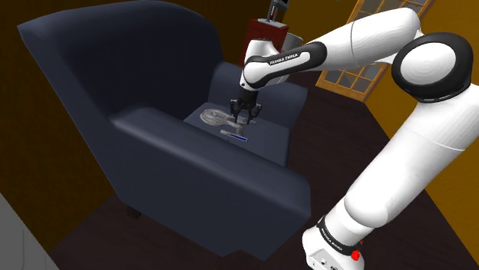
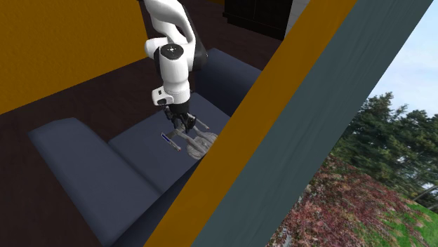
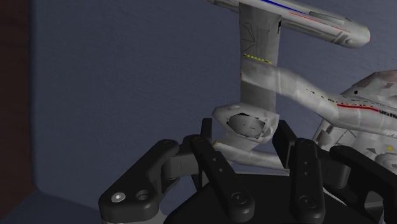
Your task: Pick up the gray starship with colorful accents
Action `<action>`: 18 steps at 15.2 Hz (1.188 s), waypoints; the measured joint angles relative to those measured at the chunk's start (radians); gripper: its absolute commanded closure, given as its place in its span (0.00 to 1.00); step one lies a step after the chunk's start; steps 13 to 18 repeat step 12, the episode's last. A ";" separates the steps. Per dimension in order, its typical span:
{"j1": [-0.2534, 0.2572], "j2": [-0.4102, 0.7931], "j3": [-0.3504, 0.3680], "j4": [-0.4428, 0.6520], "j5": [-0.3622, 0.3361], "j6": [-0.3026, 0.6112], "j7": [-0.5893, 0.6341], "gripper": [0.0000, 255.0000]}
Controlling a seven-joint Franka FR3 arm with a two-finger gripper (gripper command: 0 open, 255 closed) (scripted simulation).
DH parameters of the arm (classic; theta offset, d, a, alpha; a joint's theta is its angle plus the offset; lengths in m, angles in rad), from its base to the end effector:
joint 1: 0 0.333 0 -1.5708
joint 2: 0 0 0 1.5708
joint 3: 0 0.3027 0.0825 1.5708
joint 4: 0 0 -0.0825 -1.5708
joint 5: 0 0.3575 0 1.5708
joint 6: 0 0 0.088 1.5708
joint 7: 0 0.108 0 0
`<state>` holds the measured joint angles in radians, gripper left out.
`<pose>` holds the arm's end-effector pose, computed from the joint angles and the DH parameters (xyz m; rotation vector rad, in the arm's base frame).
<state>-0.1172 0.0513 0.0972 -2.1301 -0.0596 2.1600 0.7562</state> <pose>0.5237 -0.0132 0.3840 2.8820 -1.1222 -0.0058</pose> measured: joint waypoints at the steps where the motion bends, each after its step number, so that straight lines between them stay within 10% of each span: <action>1: -0.001 -0.006 -0.001 0.007 0.001 -0.013 -0.003 1.00; 18: 0.000 -0.059 0.000 0.091 0.011 -0.149 -0.012 1.00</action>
